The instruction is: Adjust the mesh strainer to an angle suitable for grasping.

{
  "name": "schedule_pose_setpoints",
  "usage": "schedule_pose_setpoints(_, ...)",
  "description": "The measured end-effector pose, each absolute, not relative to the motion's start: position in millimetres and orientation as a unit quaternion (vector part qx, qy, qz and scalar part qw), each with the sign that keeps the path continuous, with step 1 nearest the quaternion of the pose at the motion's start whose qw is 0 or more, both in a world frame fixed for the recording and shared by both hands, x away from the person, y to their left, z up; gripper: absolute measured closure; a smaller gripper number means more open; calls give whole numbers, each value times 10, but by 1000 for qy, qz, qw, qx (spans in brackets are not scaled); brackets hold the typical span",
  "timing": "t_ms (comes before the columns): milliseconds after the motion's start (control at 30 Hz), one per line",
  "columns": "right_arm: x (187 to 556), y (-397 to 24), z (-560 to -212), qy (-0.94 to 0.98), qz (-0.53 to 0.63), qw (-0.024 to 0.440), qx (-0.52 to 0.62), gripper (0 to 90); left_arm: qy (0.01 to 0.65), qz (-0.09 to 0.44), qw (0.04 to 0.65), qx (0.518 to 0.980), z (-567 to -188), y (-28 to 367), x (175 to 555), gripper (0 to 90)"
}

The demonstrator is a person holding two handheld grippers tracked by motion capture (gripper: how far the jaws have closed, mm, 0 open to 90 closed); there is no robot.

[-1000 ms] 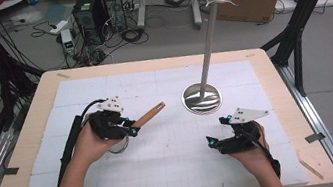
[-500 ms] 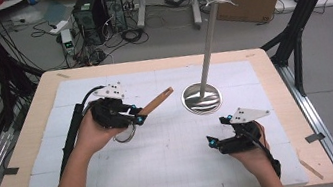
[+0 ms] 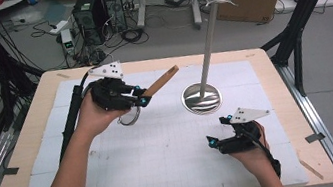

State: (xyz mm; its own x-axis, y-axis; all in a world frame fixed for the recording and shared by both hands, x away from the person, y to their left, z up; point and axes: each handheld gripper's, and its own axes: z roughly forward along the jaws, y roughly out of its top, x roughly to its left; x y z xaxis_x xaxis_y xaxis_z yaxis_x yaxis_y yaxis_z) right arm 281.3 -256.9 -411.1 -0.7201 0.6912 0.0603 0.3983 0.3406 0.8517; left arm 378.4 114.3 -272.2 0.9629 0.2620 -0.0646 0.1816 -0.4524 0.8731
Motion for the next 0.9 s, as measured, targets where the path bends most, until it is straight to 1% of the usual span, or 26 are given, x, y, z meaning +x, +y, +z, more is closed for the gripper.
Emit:
schedule_pose_setpoints(367,2816,-2565,-4113,804,465,156,336,144,126,45,525,840,-2454,1034,3938,691)
schedule_pose_setpoints(700,2814,-2569,-4110,803,467,155,337,144,126,65,540,829,-2261,982,4067,691)
schedule_pose_setpoints(900,2813,-2569,-4108,802,468,154,338,144,123,59,549,825,-2151,941,4156,691)
